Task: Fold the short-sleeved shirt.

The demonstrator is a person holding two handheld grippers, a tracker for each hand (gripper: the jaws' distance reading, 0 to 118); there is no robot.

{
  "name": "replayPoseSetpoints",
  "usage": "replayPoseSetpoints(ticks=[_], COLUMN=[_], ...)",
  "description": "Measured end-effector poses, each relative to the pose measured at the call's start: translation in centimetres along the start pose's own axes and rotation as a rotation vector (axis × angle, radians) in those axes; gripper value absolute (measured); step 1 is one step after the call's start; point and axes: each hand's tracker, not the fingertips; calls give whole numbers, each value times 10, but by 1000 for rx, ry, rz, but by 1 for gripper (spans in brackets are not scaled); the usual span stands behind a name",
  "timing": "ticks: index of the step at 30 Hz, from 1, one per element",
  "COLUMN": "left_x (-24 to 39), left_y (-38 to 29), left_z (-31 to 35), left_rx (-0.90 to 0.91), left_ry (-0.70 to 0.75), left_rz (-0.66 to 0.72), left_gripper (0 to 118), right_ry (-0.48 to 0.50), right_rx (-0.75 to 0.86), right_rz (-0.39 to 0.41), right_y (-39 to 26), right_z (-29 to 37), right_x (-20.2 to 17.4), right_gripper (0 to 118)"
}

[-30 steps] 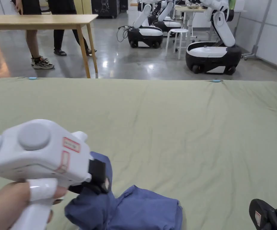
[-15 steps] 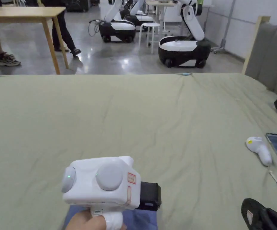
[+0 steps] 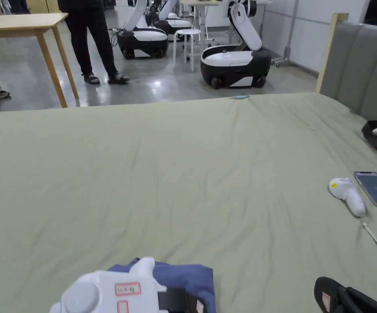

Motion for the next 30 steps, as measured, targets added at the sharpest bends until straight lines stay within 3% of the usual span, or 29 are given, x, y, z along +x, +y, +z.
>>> replayPoseSetpoints(ticks=[3, 6, 9, 13, 16, 19, 21, 22, 23, 25, 26, 27, 30], left_x=[-6, 3, 1, -19, -31, -48, -61, -68, -74, -85, -88, -91, -99], left_y=[1, 6, 8, 8, 12, 19, 21, 24, 26, 30, 31, 32, 39], left_z=[4, 21, 53, 116, 154, 175, 181, 182, 180, 168, 157, 153, 129], left_rx=[28, 33, 41, 148, 206, 201, 199, 180, 144, 91, 42, 68, 8], left_ry=[-113, -74, -59, -93, -41, -4, 20, 26, 11, -28, -51, -100, -145], left_rz=[62, -3, -3, 43, 29, 38, 46, 43, 47, 58, 56, 50, 122], left_gripper=[2, 3, 4, 4, 4, 4, 6, 15, 46, 78, 108, 118, 115], right_ry=[70, 247, 503, 748, 814, 786, 894, 889, 887, 884, 883, 883, 886], right_rx=[-59, -154, -269, -465, -646, -742, -672, -694, -692, -696, -694, -697, -699], right_rz=[-30, -71, -240, -459, -597, -623, -761, -801, -785, -752, -751, -762, -805], right_y=[0, 6, 6, -15, -52, -91, -93, -93, -93, -91, -91, -91, -91], right_z=[-11, -40, -90, -166, -207, -219, -218, -214, -215, -215, -215, -216, -214], right_x=[-3, -12, -22, -41, -46, -38, -22, -20, -20, -23, -24, -23, -23], right_gripper=[1, 1, 1, 1, 1, 1, 1, 1, 1, 1, 1, 1, 1])
